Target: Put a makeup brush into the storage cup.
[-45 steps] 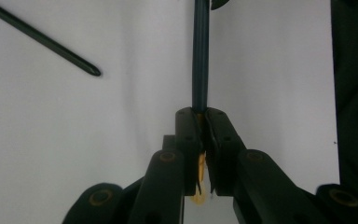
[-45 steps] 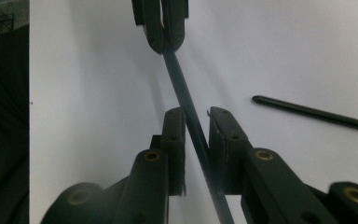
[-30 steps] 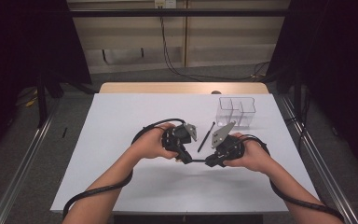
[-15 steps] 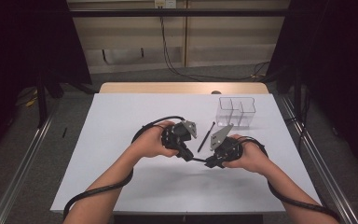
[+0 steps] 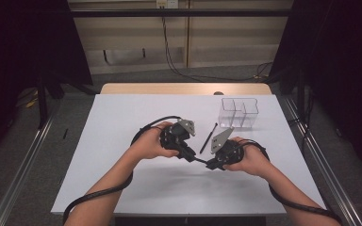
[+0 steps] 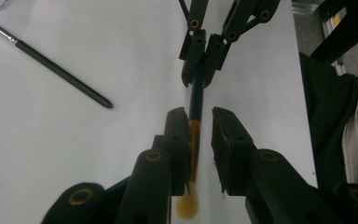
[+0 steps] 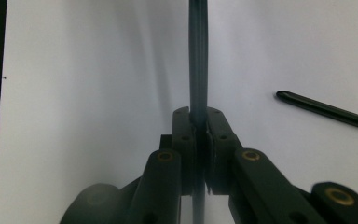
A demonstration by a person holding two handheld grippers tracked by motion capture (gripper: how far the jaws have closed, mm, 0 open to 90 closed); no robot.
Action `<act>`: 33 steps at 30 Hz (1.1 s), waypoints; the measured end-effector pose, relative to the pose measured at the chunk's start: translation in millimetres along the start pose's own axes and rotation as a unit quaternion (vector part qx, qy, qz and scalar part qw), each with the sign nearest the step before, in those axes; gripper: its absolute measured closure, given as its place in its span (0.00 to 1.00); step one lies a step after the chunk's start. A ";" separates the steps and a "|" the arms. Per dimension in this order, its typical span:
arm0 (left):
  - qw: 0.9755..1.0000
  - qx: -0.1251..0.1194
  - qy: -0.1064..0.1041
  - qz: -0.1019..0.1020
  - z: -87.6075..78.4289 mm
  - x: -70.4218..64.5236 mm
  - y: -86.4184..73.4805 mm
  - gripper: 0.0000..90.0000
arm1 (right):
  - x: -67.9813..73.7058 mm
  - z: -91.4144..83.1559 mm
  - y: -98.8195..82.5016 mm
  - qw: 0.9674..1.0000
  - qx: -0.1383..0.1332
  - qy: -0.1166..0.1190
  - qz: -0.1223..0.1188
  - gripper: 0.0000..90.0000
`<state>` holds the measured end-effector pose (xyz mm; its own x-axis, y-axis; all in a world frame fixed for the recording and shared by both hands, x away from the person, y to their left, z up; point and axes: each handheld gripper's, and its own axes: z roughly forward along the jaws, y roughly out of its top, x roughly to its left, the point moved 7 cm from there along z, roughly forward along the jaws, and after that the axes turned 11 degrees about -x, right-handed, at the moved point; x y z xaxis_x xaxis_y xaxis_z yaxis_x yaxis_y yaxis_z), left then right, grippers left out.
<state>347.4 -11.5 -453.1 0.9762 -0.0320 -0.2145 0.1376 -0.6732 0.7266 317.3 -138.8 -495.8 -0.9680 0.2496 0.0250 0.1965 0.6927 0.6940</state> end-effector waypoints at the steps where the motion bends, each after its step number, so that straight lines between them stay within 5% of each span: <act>1: 1.000 -0.008 0.000 -0.002 -0.1 0.0 -0.4 0.80 | -1.1 -0.7 0.1 1.000 -0.003 -0.003 -0.002 0.94; 9: 0.999 -0.053 0.009 0.007 -6.2 1.5 -1.2 0.59 | -4.5 -5.7 -1.9 1.000 -0.012 -0.020 -0.001 0.94; 16: 0.996 -0.082 0.021 -0.014 -9.9 4.6 -7.1 0.33 | -4.0 -7.6 -1.7 1.000 -0.017 -0.025 0.001 0.94; 26: 0.987 -0.154 0.039 -0.029 -16.7 7.1 -9.4 0.11 | -4.6 -7.7 -9.6 0.999 -0.035 -0.027 0.017 0.94; 33: 0.979 -0.193 0.042 -0.040 -19.4 7.9 -11.9 0.08 | -4.2 -11.4 -11.8 0.998 -0.055 -0.030 0.031 0.94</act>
<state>356.7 10.6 -450.8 0.9675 0.0811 -0.2393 0.2526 -0.3410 0.9055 317.3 -155.8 -495.8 -0.9427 0.3324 0.0292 0.2341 0.5965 0.7677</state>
